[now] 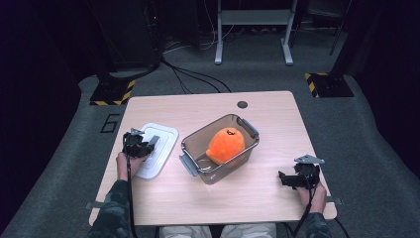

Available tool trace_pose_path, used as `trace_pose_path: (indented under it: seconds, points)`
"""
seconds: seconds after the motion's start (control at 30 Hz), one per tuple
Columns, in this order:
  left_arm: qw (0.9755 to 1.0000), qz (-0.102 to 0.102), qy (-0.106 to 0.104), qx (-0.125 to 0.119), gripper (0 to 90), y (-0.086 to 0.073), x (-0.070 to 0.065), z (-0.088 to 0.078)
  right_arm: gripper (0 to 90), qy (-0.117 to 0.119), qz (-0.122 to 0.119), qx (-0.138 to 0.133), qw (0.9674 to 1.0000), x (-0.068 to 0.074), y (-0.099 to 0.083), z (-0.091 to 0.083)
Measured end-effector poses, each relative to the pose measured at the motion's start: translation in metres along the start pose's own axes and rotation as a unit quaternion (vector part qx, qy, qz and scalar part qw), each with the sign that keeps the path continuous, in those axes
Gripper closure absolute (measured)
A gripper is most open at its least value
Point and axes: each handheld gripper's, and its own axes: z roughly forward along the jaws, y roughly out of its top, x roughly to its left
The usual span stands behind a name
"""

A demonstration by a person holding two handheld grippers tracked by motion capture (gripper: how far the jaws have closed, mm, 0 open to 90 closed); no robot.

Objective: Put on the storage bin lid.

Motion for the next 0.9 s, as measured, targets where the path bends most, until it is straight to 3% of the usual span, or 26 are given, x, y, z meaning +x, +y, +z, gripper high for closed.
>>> trace_pose_path:
  seconds: [0.1, 0.27, 0.43, 0.63, 0.9]
  points:
    - [1.0, -0.002, 0.001, 0.0, 65.5, 0.0, -0.001, 0.0, 3.3, 0.0, 0.0, 0.0, 1.0, 0.0, 0.0, 0.0]
    - [0.9998, 0.018, -0.006, 0.01, 66.3, 0.004, -0.006, -0.001, 3.3, 0.0, 0.001, 0.0, 1.0, 0.0, 0.0, 0.0]
    - [0.9999, 0.01, -0.008, 0.007, 66.3, 0.004, -0.006, -0.002, 3.3, 0.0, 0.0, 0.0, 1.0, 0.0, 0.0, 0.0]
    - [0.9998, 0.011, -0.018, -0.002, 66.3, 0.008, -0.009, -0.012, 3.2, 0.003, 0.004, 0.002, 1.0, -0.001, 0.0, 0.0]
    - [0.9995, 0.023, -0.015, -0.014, 66.3, 0.022, -0.012, -0.027, 2.1, 0.003, 0.003, 0.004, 1.0, -0.001, 0.001, 0.001]
